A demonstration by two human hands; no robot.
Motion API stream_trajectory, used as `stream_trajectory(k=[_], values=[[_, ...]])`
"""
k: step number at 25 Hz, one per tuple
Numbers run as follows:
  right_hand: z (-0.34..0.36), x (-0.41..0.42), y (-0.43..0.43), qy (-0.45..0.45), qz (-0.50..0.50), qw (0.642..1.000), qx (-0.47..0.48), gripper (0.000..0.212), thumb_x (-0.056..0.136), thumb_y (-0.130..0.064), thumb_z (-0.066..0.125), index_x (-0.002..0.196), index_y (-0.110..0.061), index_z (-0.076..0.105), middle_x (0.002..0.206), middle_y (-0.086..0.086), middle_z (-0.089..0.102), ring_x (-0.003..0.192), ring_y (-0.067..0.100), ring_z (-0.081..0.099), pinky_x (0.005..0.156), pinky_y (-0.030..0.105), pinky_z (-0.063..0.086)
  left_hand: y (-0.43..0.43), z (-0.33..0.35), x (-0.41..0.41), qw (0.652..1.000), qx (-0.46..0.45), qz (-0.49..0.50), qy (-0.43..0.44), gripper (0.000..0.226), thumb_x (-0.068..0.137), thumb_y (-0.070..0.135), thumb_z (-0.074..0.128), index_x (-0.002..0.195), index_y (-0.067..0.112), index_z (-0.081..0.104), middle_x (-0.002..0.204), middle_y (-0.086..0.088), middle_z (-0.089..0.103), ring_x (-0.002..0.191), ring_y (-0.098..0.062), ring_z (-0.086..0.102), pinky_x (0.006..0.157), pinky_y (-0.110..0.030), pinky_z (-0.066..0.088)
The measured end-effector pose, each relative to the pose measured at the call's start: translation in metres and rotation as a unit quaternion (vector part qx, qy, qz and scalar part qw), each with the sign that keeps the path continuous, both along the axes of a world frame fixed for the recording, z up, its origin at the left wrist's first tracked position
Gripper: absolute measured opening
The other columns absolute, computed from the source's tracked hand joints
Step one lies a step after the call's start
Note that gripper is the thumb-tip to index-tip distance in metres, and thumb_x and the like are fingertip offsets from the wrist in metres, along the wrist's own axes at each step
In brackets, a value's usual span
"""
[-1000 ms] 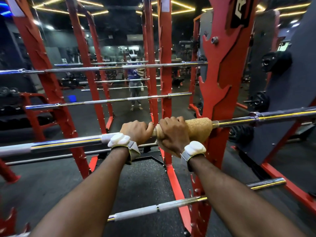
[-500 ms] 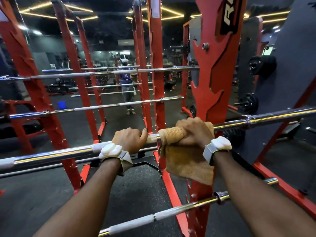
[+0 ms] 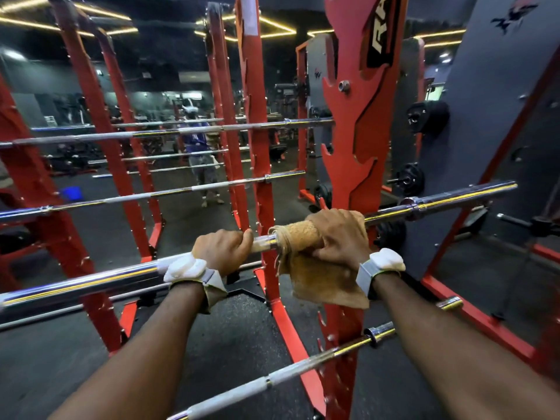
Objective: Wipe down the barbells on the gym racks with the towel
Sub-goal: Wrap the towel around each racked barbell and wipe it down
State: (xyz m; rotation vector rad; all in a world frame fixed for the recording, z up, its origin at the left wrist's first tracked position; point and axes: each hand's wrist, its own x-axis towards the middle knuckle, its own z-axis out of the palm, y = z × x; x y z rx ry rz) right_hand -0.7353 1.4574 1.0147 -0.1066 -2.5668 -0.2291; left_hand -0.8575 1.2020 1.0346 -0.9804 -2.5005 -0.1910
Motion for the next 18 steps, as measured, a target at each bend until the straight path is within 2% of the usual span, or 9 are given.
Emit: stream_trajectory(k=[3,4,7,8,10,12,15,18], values=[[0.006,0.002,0.014,-0.007,0.024,0.997,-0.066,0.068,0.058,-0.055,0.062,0.12,-0.028,0.06,0.106,-0.003,0.064,0.1,0.023,0.057,0.088,0.039,0.041,0.018,0.007,0.0,0.995,0.012,-0.006,-0.096,0.052,0.098,0.054,0.028,0.099,0.019,0.067,0.11,-0.009,0.068,0.107,-0.034,0.062,0.081,-0.035,0.046],[0.01,0.0,0.017,-0.015,0.017,0.997,-0.076,0.066,0.058,-0.055,0.063,0.119,-0.029,0.062,0.105,-0.004,0.065,0.099,0.024,0.057,0.086,0.037,0.039,0.027,0.01,0.0,0.993,-0.002,-0.012,-0.117,0.055,0.096,0.055,0.025,0.103,0.019,0.065,0.115,-0.009,0.066,0.11,-0.033,0.06,0.081,-0.035,0.045],[0.011,-0.006,0.023,-0.005,0.013,0.999,-0.04,0.056,0.059,-0.055,0.066,0.107,-0.026,0.064,0.095,-0.003,0.066,0.092,0.026,0.061,0.076,0.036,0.034,0.048,0.011,-0.001,0.991,-0.081,-0.035,-0.102,0.071,0.076,0.058,0.01,0.113,0.019,0.057,0.121,-0.009,0.062,0.111,-0.032,0.057,0.07,-0.035,0.035],[0.012,-0.007,0.024,-0.003,0.019,0.999,-0.029,0.054,0.059,-0.059,0.063,0.102,-0.026,0.064,0.092,-0.003,0.066,0.089,0.026,0.062,0.073,0.034,0.033,0.053,0.011,-0.002,0.991,-0.083,-0.028,-0.103,0.07,0.076,0.057,0.009,0.111,0.019,0.056,0.119,-0.009,0.062,0.109,-0.032,0.058,0.069,-0.035,0.034],[0.021,-0.011,0.029,-0.023,0.018,0.998,-0.051,0.06,0.053,-0.069,0.052,0.092,-0.026,0.064,0.085,-0.004,0.069,0.084,0.026,0.065,0.069,0.032,0.038,0.059,0.012,0.0,0.991,-0.096,-0.012,-0.093,0.053,0.092,0.051,0.017,0.109,0.02,0.056,0.116,-0.009,0.063,0.106,-0.033,0.059,0.07,-0.035,0.036],[0.035,-0.018,0.033,-0.102,0.014,0.991,-0.085,0.068,0.046,-0.076,0.049,0.087,-0.023,0.064,0.082,-0.002,0.071,0.081,0.024,0.066,0.067,0.033,0.047,0.058,0.012,0.004,0.99,-0.128,-0.023,-0.046,0.033,0.101,0.04,0.025,0.114,0.022,0.049,0.115,-0.007,0.062,0.104,-0.034,0.06,0.07,-0.035,0.038],[0.05,-0.034,0.039,-0.234,0.04,0.964,-0.119,0.07,0.045,-0.079,0.058,0.084,-0.022,0.067,0.075,-0.003,0.07,0.076,0.02,0.067,0.069,0.035,0.054,0.057,0.013,0.005,0.989,-0.144,-0.02,-0.027,0.029,0.102,0.037,0.026,0.113,0.022,0.047,0.113,-0.006,0.061,0.101,-0.034,0.06,0.069,-0.034,0.038],[0.053,-0.033,0.038,-0.25,0.033,0.958,-0.134,0.06,0.046,-0.075,0.065,0.075,-0.023,0.062,0.069,-0.005,0.065,0.073,0.023,0.065,0.07,0.039,0.056,0.063,0.015,0.006,0.989,-0.138,0.005,-0.057,0.034,0.101,0.039,0.025,0.102,0.02,0.054,0.11,-0.008,0.063,0.099,-0.033,0.061,0.072,-0.036,0.041]])
